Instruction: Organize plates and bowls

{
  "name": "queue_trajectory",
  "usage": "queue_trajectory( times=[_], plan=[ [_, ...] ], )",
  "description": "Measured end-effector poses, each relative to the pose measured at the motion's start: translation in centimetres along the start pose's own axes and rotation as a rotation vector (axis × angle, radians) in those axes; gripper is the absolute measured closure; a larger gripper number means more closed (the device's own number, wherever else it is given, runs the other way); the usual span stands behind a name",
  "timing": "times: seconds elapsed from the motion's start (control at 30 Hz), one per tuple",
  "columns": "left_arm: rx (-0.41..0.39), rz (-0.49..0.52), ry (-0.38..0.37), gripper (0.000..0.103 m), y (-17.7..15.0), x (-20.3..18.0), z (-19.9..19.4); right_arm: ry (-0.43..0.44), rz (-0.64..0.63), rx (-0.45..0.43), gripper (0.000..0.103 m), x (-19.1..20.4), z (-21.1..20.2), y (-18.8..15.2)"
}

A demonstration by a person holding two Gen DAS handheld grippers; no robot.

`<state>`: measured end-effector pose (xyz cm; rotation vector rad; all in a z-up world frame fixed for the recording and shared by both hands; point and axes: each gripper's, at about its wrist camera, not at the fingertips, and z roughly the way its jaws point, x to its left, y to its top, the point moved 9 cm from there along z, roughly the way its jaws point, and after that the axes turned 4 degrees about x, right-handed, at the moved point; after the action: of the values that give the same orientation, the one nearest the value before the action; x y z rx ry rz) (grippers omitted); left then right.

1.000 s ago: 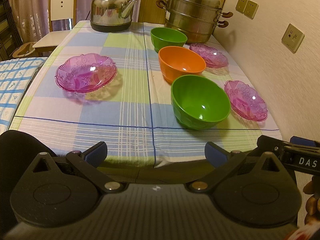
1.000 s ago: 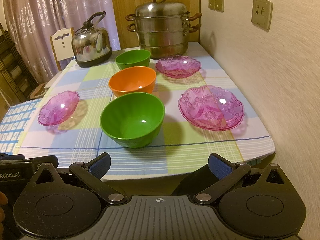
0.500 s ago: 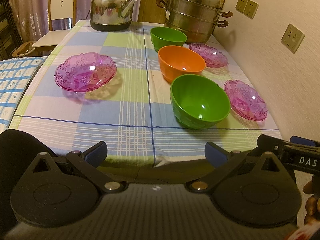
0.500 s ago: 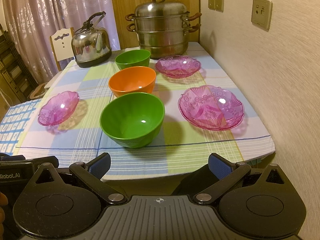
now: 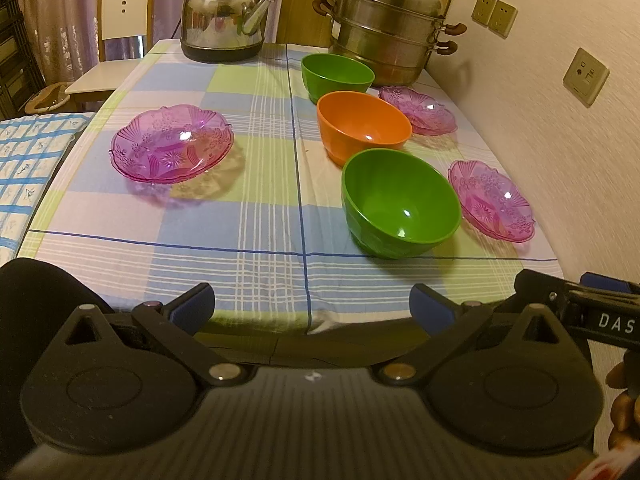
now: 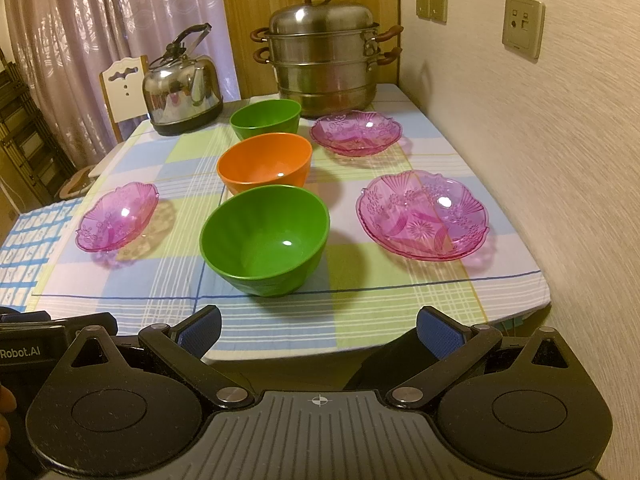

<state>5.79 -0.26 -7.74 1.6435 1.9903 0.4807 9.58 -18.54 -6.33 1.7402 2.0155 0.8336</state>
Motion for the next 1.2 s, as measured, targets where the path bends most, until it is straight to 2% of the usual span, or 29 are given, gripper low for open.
queue_trajectory(
  times=[0.4, 0.63, 0.83, 1.03, 1.2],
  plan=[
    [-0.003, -0.03, -0.008, 0.0, 0.1, 0.2, 0.0, 0.002, 0.003, -0.008, 0.0, 0.1, 0.0, 0.1],
    [-0.046, -0.077, -0.034, 0.0, 2.5, 2.0, -1.1, 0.077, 0.009, -0.041, 0.0, 1.6, -0.5, 2.1],
    [-0.103, -0.135, -0.058, 0.0, 6.0, 5.4, -2.4, 0.178, 0.018, -0.042, 0.0, 4.2, 0.1, 4.8],
    [-0.135, -0.215, -0.08, 0.0, 10.0, 10.6, -3.6, 0.265, -0.021, -0.048, 0.0, 8.6, 1.2, 8.0],
    [-0.161, -0.196, -0.015, 0.0, 12.6, 15.1, -3.8, 0.325, -0.028, -0.029, 0.0, 11.9, 2.9, 10.5]
  ],
)
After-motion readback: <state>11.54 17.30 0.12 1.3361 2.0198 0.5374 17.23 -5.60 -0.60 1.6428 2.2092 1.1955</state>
